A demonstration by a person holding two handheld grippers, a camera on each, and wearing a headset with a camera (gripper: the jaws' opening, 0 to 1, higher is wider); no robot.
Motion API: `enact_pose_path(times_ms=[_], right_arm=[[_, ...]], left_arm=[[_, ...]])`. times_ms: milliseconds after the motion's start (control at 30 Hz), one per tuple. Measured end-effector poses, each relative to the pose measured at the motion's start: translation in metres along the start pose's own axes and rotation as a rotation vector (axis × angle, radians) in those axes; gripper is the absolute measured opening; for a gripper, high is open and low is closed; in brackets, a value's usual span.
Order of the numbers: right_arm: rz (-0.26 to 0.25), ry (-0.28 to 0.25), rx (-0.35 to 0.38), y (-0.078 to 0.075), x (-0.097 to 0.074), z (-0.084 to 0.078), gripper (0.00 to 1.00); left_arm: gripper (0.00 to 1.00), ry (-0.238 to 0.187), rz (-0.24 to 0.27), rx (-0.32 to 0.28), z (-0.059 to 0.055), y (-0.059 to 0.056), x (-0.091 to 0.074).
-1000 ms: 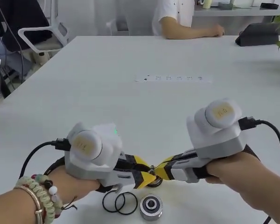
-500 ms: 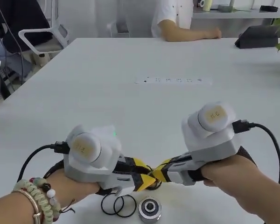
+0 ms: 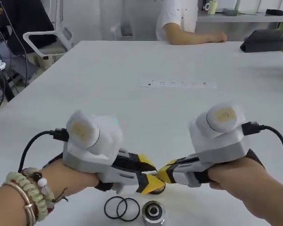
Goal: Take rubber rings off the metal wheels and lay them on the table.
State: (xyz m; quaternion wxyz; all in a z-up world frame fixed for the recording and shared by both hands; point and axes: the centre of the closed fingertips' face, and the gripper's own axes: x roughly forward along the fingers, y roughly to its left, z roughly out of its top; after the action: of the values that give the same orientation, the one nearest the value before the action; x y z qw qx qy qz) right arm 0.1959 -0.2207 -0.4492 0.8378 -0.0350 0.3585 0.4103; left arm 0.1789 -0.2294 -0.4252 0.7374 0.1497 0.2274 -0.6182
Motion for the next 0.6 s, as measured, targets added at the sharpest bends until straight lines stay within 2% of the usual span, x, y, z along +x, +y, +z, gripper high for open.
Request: enact_pose_path(times_ms=[100,133,233,367,500,600], right_arm=[[0.002,-0.011,0.006,0.0,-0.001,0.003,0.0],[0.002,-0.015,0.007,0.0,-0.002,0.004,0.0],[0.007,-0.027,0.009,0.002,-0.003,0.007,0.0],[0.016,-0.039,0.005,0.005,-0.004,0.012,0.0],[0.029,-0.051,-0.001,0.01,-0.005,0.017,0.0],[0.036,-0.055,-0.013,0.014,-0.005,0.02,0.0]], left_arm=[[0.29,-0.003,-0.004,0.009,0.01,-0.002,-0.007],[0.29,-0.005,-0.006,0.031,0.014,-0.003,-0.011],[0.35,-0.006,-0.016,0.05,0.023,-0.006,-0.02],[0.43,-0.011,-0.002,0.084,0.033,-0.008,-0.037],[0.48,-0.028,0.023,0.099,0.038,-0.009,-0.055],[0.49,-0.034,0.064,0.104,0.035,-0.007,-0.069]])
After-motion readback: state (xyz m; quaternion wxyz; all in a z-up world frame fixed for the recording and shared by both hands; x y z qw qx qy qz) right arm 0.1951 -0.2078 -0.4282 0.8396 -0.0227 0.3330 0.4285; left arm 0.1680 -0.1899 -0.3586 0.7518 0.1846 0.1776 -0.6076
